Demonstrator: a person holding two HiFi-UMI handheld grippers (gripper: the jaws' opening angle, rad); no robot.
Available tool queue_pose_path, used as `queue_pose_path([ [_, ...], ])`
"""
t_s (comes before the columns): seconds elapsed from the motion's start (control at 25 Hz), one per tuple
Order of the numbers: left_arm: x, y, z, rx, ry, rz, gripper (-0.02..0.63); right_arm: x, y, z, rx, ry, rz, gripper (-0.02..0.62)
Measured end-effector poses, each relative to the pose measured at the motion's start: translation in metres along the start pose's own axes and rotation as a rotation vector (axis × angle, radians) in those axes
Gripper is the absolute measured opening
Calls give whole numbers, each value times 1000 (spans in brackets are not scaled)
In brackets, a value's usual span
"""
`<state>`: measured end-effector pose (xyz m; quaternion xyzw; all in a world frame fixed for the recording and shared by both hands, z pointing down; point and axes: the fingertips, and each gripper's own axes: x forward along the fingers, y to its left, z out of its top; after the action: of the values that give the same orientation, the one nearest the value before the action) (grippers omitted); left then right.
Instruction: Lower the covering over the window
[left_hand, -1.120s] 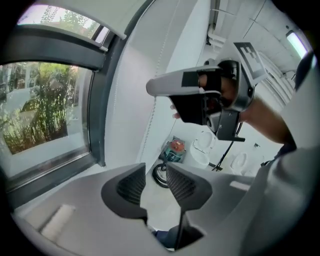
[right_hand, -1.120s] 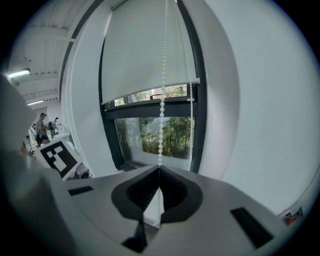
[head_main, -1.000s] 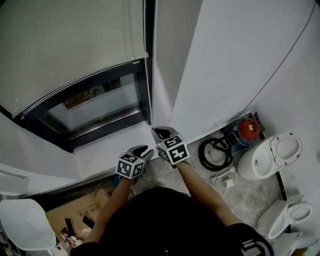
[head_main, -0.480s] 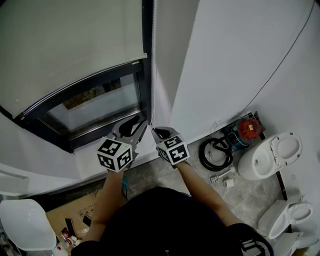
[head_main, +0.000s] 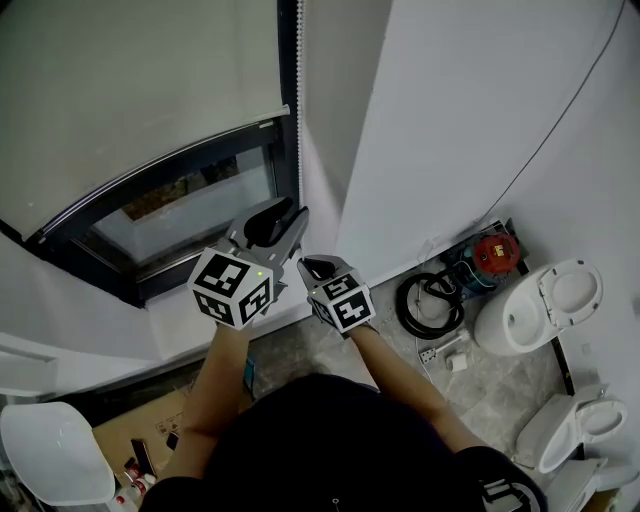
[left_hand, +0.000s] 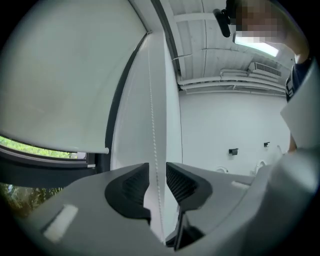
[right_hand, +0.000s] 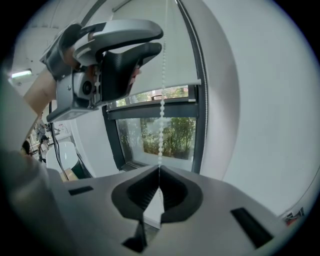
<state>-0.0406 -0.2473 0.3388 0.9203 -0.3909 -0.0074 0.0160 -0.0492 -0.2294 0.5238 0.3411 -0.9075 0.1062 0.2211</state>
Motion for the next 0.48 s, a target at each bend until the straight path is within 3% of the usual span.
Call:
queue_pose_path([
  [0.16, 8, 3, 13, 16, -5, -1, 103, 1, 7, 1, -13, -1, 10, 12],
  [0.28, 10, 3, 12, 14, 12, 1, 18, 2, 11, 2, -18, -4, 14, 12],
  [0.48, 13, 1, -12, 5, 80, -17, 11, 8, 9, -19, -10, 70, 35, 12],
])
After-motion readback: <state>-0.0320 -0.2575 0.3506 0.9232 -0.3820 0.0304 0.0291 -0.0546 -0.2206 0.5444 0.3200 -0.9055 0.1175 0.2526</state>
